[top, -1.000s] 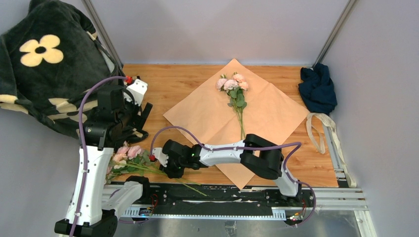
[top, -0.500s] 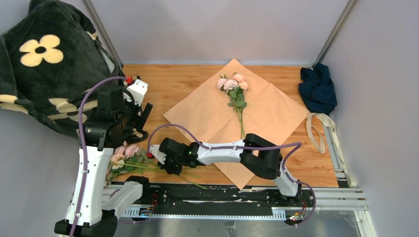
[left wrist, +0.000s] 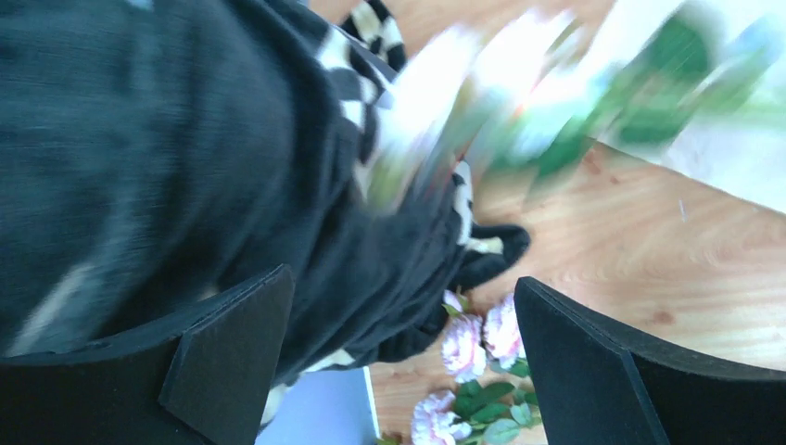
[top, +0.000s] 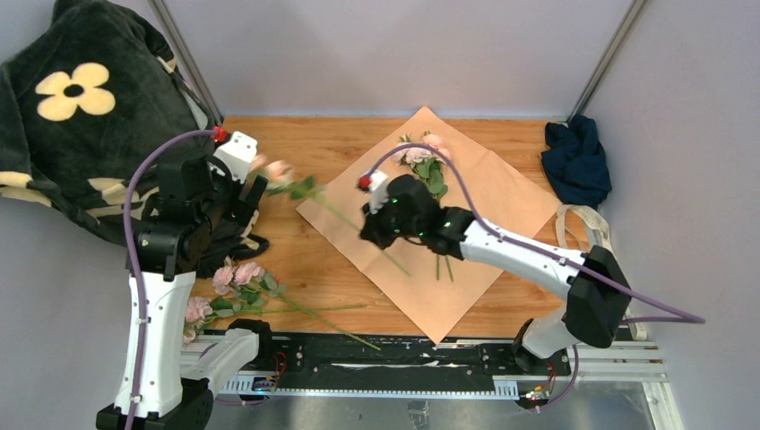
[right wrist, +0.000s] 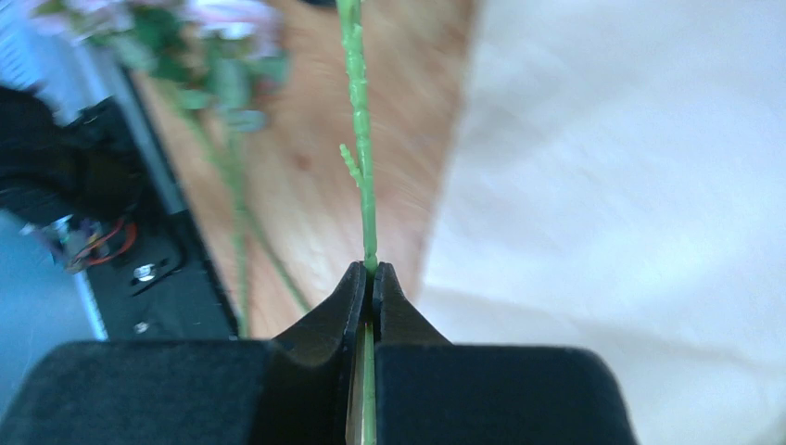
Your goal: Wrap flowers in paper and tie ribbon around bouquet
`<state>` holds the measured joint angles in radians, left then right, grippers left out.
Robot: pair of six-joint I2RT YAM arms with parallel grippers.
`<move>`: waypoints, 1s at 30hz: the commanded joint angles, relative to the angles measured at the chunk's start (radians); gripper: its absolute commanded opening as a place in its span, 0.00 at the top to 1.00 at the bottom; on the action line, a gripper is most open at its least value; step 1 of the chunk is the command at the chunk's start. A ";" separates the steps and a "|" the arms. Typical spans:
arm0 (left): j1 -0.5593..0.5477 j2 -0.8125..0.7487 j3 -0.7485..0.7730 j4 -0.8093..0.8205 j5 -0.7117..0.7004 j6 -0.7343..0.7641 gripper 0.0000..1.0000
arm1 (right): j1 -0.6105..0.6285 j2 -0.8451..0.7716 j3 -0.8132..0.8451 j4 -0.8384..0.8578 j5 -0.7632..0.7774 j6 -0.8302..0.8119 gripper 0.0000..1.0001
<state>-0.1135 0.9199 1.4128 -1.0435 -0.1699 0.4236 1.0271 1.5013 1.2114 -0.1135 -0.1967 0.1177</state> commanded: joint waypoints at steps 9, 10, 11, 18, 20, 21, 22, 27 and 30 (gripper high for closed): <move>0.005 -0.016 0.115 -0.015 -0.048 -0.014 0.00 | -0.514 -0.015 -0.340 0.084 0.114 0.407 1.00; 0.005 -0.018 0.104 -0.015 -0.051 -0.011 0.00 | -0.515 0.016 -0.337 0.085 0.121 0.405 1.00; 0.005 -0.021 0.096 -0.015 -0.054 -0.005 0.00 | -0.516 0.044 -0.335 0.086 0.124 0.403 1.00; 0.005 -0.030 0.077 -0.016 -0.061 0.007 0.00 | -0.510 0.131 -0.250 -0.069 0.231 0.425 0.39; 0.005 -0.030 0.074 -0.018 -0.056 0.007 0.00 | -0.424 0.074 -0.191 -0.141 0.434 0.359 0.27; 0.005 -0.028 0.073 -0.018 -0.055 0.006 0.00 | -0.363 0.048 -0.161 -0.184 0.542 0.310 0.25; 0.004 -0.028 0.068 -0.018 -0.054 0.006 0.00 | -0.261 0.028 -0.135 -0.198 0.646 0.233 0.25; 0.005 -0.029 0.032 -0.017 -0.044 -0.010 0.00 | 0.008 -0.015 -0.159 0.022 0.294 -0.073 0.32; 0.005 -0.028 0.018 -0.016 -0.037 -0.014 0.00 | 0.103 0.099 -0.114 0.099 -0.098 -0.073 0.47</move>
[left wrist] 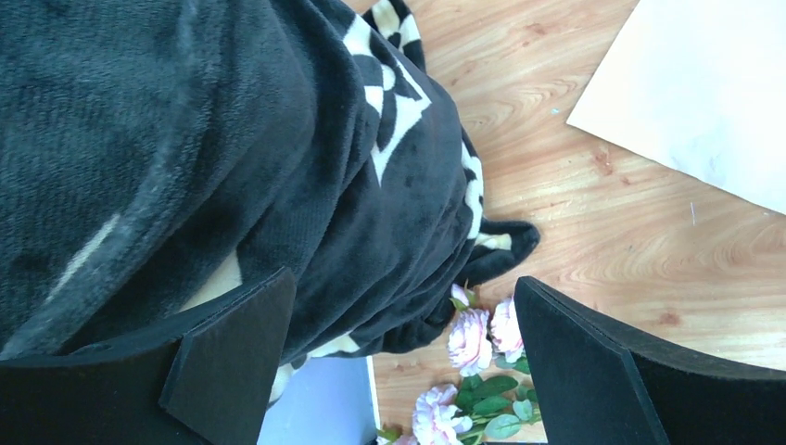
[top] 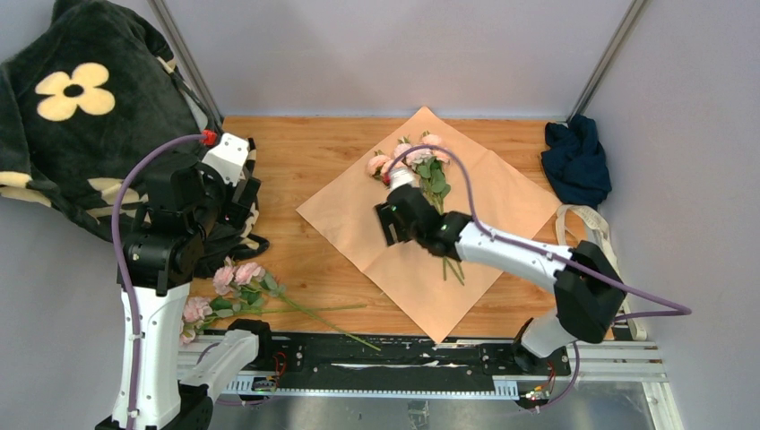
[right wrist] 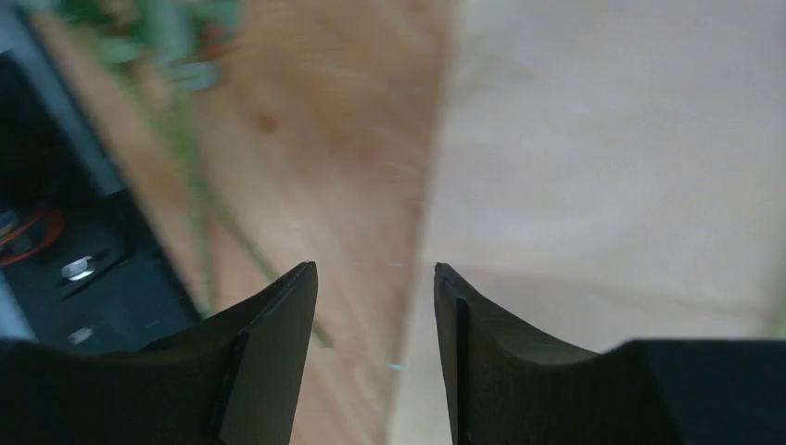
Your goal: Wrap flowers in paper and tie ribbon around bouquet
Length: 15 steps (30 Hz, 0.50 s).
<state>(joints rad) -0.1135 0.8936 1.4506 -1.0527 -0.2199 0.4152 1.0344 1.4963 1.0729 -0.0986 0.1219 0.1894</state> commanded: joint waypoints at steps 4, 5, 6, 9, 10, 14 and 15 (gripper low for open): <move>0.005 -0.009 -0.029 -0.009 0.008 -0.004 0.00 | 0.231 0.290 0.176 0.031 -0.347 -0.145 0.50; 0.005 -0.011 -0.031 -0.009 0.009 -0.004 0.00 | 0.255 0.333 0.214 0.016 -0.315 -0.143 0.47; 0.005 -0.013 -0.034 -0.010 0.009 -0.004 0.00 | 0.274 0.386 0.268 0.005 -0.292 -0.138 0.45; 0.005 -0.015 -0.046 -0.010 0.012 -0.006 0.00 | 0.297 0.484 0.362 0.032 -0.255 -0.099 0.44; 0.004 -0.015 -0.048 -0.009 0.015 -0.007 0.00 | 0.297 0.511 0.390 0.040 -0.249 -0.086 0.45; 0.005 -0.023 -0.054 -0.009 0.033 -0.014 0.00 | 0.297 0.583 0.446 0.086 -0.225 -0.041 0.50; 0.004 -0.024 -0.058 -0.009 0.035 -0.014 0.00 | 0.297 0.595 0.450 0.125 -0.228 -0.030 0.49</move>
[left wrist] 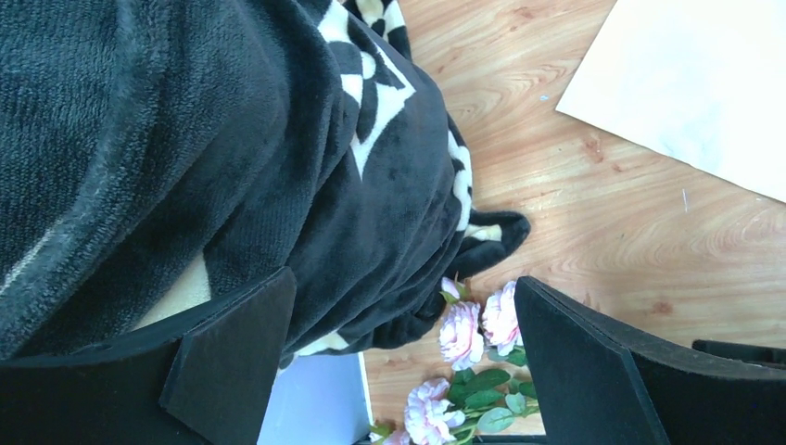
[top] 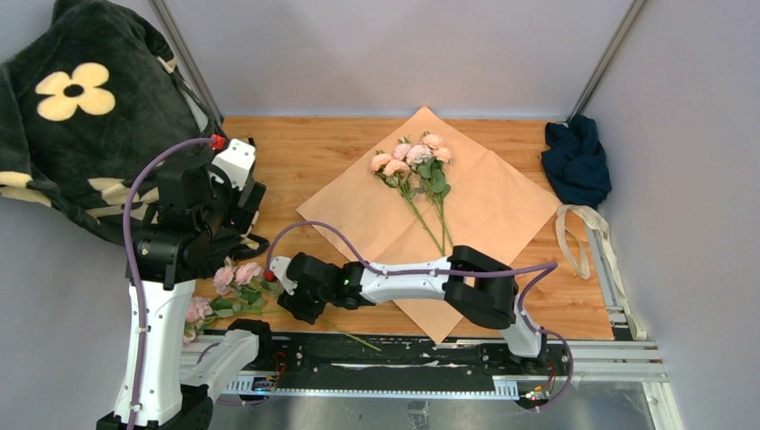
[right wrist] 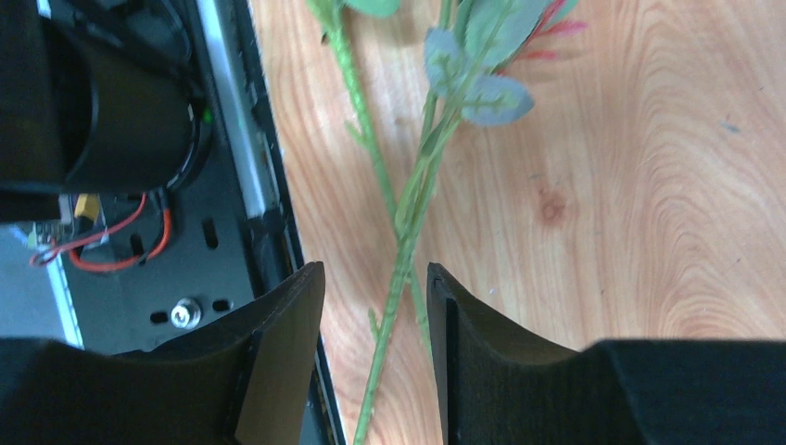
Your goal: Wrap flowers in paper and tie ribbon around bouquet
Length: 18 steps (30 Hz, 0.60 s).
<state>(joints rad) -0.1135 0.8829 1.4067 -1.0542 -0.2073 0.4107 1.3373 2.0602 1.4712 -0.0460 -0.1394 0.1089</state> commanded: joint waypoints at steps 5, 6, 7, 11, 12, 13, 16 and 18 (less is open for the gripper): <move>0.005 -0.008 -0.025 -0.006 0.023 -0.006 0.00 | -0.006 0.120 0.116 0.085 0.064 0.087 0.56; 0.005 -0.007 -0.023 -0.007 0.027 -0.008 0.00 | -0.006 0.132 0.123 0.092 0.057 0.089 0.57; 0.005 -0.008 -0.019 -0.007 0.030 -0.007 0.00 | -0.006 0.143 0.128 0.098 0.048 0.088 0.56; 0.004 -0.007 -0.006 -0.007 0.027 -0.009 0.00 | -0.006 0.184 0.154 0.085 0.095 0.081 0.54; 0.004 -0.008 -0.008 -0.007 0.027 -0.009 0.00 | -0.008 0.200 0.159 0.084 0.107 0.079 0.54; 0.005 -0.006 -0.010 -0.008 0.028 -0.009 0.00 | -0.007 0.209 0.166 0.079 0.122 0.077 0.56; 0.005 -0.007 -0.016 -0.008 0.032 -0.010 0.00 | -0.010 0.229 0.185 0.058 0.139 0.087 0.89; 0.004 -0.009 -0.018 -0.007 0.031 -0.009 0.00 | -0.011 0.208 0.186 0.049 0.129 0.094 1.00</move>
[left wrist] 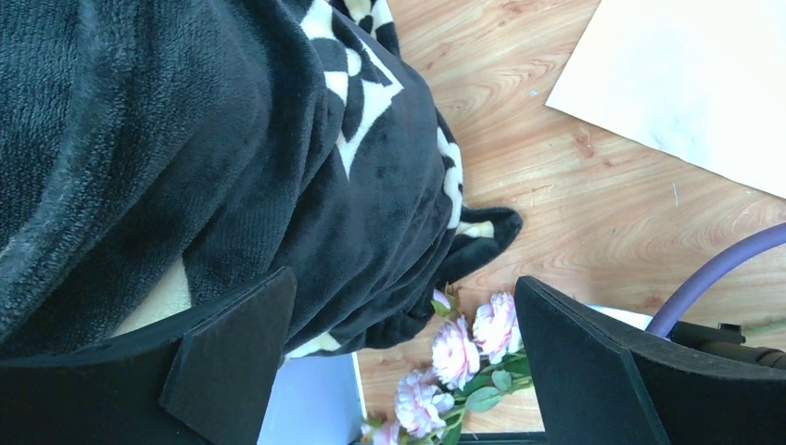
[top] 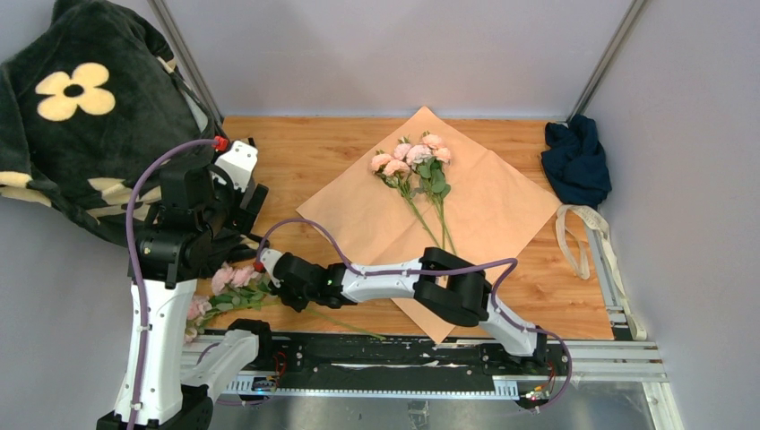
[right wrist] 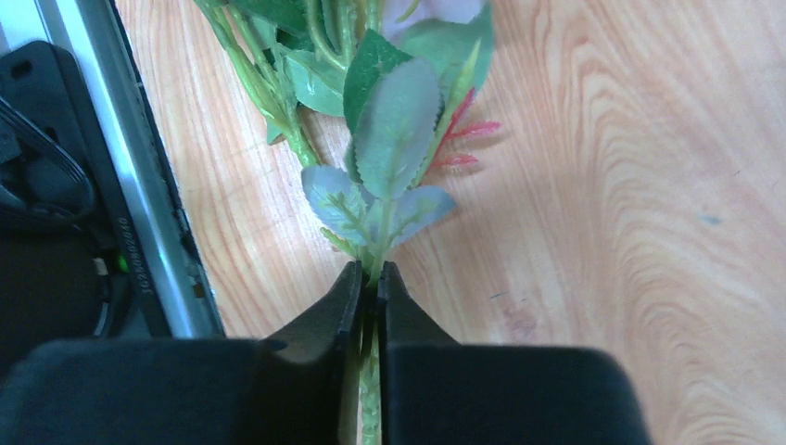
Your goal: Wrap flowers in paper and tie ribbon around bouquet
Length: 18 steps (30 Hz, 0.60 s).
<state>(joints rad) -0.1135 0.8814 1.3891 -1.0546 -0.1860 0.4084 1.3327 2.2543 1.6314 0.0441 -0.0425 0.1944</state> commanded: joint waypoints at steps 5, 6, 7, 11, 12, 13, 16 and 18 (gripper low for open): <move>0.005 -0.005 -0.001 -0.007 0.009 -0.006 0.00 | -0.007 -0.116 0.006 -0.041 -0.001 -0.003 1.00; 0.005 -0.004 -0.001 -0.007 0.011 -0.005 0.00 | -0.007 -0.134 0.005 -0.066 -0.012 -0.006 1.00; 0.005 -0.004 0.000 -0.007 0.012 -0.005 0.00 | -0.007 -0.162 0.000 -0.071 -0.028 -0.007 1.00; 0.005 -0.001 0.002 -0.008 0.013 -0.005 0.00 | -0.012 -0.268 -0.023 -0.106 -0.076 -0.023 1.00; 0.005 -0.001 0.004 -0.007 0.013 -0.005 0.00 | -0.017 -0.279 -0.022 -0.121 -0.087 -0.026 1.00; 0.005 -0.001 0.006 -0.008 0.015 -0.004 0.00 | -0.026 -0.292 -0.024 -0.135 -0.100 -0.025 1.00; 0.005 0.002 0.008 -0.007 0.017 -0.005 0.00 | -0.044 -0.306 -0.047 -0.136 -0.122 -0.013 1.00; 0.005 0.002 0.013 -0.009 0.012 -0.003 0.00 | -0.059 -0.321 -0.053 -0.167 -0.117 0.008 1.00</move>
<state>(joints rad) -0.1135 0.8818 1.3891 -1.0542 -0.1822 0.4084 1.3090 1.9396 1.6154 -0.0456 -0.1322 0.1871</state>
